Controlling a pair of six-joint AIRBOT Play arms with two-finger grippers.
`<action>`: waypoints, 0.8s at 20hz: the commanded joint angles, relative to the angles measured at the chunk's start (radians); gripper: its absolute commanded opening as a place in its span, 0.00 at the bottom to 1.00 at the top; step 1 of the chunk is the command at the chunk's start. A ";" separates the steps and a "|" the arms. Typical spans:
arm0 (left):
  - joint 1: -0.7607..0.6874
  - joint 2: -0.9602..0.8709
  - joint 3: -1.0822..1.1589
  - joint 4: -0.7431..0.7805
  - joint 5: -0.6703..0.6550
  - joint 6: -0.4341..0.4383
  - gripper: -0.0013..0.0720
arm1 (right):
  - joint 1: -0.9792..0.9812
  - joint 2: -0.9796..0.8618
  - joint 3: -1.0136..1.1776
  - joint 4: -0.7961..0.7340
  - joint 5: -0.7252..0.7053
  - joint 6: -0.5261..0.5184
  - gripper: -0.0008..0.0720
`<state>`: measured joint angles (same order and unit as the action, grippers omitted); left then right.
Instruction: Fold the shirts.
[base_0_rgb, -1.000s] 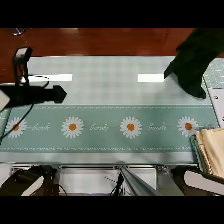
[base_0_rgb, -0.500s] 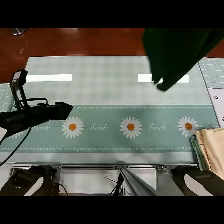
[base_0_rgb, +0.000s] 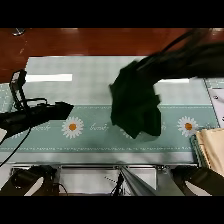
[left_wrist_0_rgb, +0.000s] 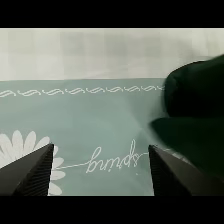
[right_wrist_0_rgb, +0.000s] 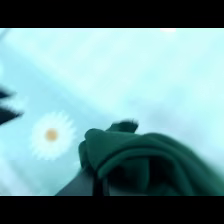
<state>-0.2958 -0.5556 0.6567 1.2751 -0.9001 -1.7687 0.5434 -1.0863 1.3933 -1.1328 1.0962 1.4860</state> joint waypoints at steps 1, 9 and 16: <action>0.000 0.001 0.000 0.000 0.000 0.005 0.98 | 0.157 -0.135 -0.177 0.127 -0.189 0.065 0.04; 0.001 0.002 0.001 0.000 -0.033 0.006 0.98 | -0.209 -0.142 -0.100 0.345 0.068 -0.092 0.87; 0.009 -0.006 -0.198 -0.153 -0.219 0.021 0.97 | -1.027 0.246 -0.473 0.085 0.122 0.012 0.86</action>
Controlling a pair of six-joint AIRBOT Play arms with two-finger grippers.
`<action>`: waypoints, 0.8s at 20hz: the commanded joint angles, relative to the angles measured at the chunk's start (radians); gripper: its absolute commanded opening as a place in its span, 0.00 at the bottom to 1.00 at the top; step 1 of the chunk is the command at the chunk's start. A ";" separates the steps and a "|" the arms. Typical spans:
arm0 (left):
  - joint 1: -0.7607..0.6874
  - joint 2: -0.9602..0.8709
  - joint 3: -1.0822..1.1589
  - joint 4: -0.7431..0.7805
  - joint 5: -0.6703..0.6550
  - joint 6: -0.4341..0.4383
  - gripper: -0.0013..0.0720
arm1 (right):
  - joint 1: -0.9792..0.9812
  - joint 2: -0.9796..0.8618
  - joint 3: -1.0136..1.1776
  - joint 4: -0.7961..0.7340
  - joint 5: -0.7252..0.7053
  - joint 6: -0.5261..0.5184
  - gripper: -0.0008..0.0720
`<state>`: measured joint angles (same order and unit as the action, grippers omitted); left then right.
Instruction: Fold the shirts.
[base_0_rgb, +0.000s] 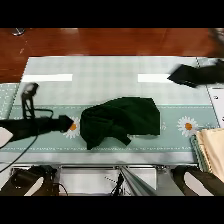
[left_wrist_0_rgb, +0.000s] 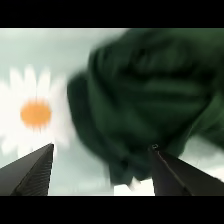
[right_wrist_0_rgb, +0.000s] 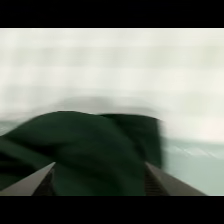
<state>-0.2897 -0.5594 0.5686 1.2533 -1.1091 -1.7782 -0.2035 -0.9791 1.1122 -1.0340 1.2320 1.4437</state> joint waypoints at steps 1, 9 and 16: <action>0.003 -0.007 -0.175 -0.193 0.061 0.047 0.97 | -0.319 0.181 -0.306 0.062 -0.039 0.030 0.86; -0.045 -0.294 -0.294 -0.903 0.200 0.693 0.97 | -0.262 0.218 -0.632 0.187 -0.072 -0.081 0.86; -0.212 -0.625 -0.088 -0.988 0.299 0.848 0.97 | -0.262 0.218 -0.634 0.185 -0.053 -0.093 0.86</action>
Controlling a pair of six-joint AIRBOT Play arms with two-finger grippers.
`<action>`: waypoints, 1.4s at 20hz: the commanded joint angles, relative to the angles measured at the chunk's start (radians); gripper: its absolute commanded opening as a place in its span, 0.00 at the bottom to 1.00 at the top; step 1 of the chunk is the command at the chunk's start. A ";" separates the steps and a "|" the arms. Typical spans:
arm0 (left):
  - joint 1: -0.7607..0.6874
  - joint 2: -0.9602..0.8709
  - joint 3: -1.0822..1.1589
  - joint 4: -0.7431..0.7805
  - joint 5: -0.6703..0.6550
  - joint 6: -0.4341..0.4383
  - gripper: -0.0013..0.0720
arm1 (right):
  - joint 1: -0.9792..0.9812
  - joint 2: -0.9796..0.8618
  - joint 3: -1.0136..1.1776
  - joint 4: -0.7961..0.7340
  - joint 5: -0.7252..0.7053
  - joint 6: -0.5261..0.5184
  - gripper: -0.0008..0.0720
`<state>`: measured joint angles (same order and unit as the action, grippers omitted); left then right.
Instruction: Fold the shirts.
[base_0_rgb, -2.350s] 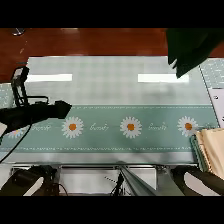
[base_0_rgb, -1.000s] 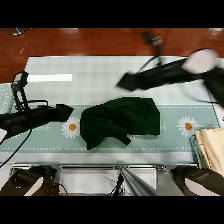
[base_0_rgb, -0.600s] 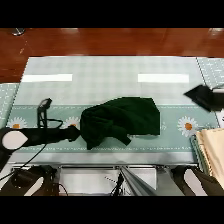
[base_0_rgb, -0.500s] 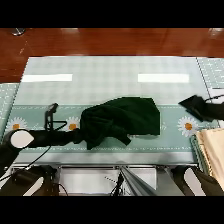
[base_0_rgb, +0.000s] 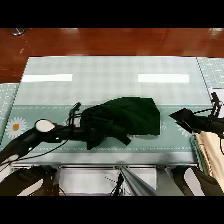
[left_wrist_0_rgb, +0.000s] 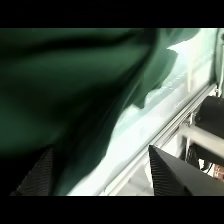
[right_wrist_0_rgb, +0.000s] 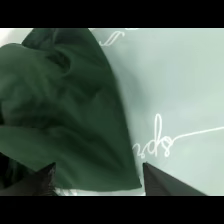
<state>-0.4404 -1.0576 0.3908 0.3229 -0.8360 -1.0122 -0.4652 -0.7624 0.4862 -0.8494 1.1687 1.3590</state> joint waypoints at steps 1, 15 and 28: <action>-0.080 -0.172 0.134 -0.051 -0.002 0.085 0.92 | 0.000 0.002 -0.008 -0.008 0.013 -0.008 0.86; 0.089 -0.212 0.286 0.096 -0.275 0.083 0.05 | 0.140 -0.256 -0.054 0.025 0.006 -0.055 0.86; 0.205 -0.135 0.421 0.031 -0.233 0.075 0.05 | 0.442 -0.484 0.437 0.110 -0.005 -0.074 0.04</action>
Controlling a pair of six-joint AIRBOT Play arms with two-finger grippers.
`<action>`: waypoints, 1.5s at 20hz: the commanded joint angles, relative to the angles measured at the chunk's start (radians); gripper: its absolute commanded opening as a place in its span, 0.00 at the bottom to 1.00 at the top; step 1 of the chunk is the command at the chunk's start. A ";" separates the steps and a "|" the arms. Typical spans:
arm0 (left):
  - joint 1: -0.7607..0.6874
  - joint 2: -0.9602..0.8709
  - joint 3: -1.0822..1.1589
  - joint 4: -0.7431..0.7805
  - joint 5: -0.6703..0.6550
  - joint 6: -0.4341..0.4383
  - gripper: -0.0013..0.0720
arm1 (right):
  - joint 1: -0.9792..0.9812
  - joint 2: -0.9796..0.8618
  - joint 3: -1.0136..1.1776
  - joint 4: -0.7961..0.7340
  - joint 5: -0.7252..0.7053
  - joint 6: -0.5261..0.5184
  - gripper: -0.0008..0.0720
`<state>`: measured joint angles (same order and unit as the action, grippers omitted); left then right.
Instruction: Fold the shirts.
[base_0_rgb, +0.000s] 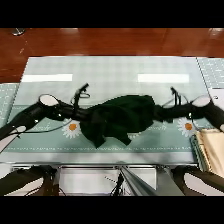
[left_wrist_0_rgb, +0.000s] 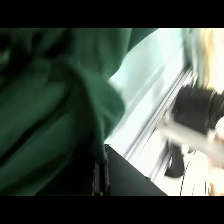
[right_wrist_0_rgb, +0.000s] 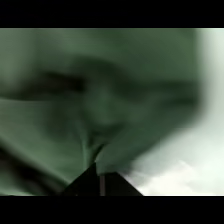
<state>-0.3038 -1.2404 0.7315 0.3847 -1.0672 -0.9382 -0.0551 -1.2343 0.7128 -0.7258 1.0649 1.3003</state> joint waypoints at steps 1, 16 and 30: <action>0.125 0.090 0.155 -0.055 0.004 -0.001 0.05 | 0.032 -0.001 0.359 -0.070 0.120 0.025 0.04; 0.823 0.725 0.991 0.568 0.111 -0.264 0.05 | 0.032 0.517 1.310 -0.742 0.248 0.258 0.04; 0.786 0.923 0.121 0.465 -0.010 -0.406 0.05 | 0.032 0.723 0.655 -0.767 0.537 0.323 0.04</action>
<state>0.4923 -0.3126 1.0779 0.9855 -1.0840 -1.3586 -0.0242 -0.5381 1.5921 -1.5337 1.6241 1.6066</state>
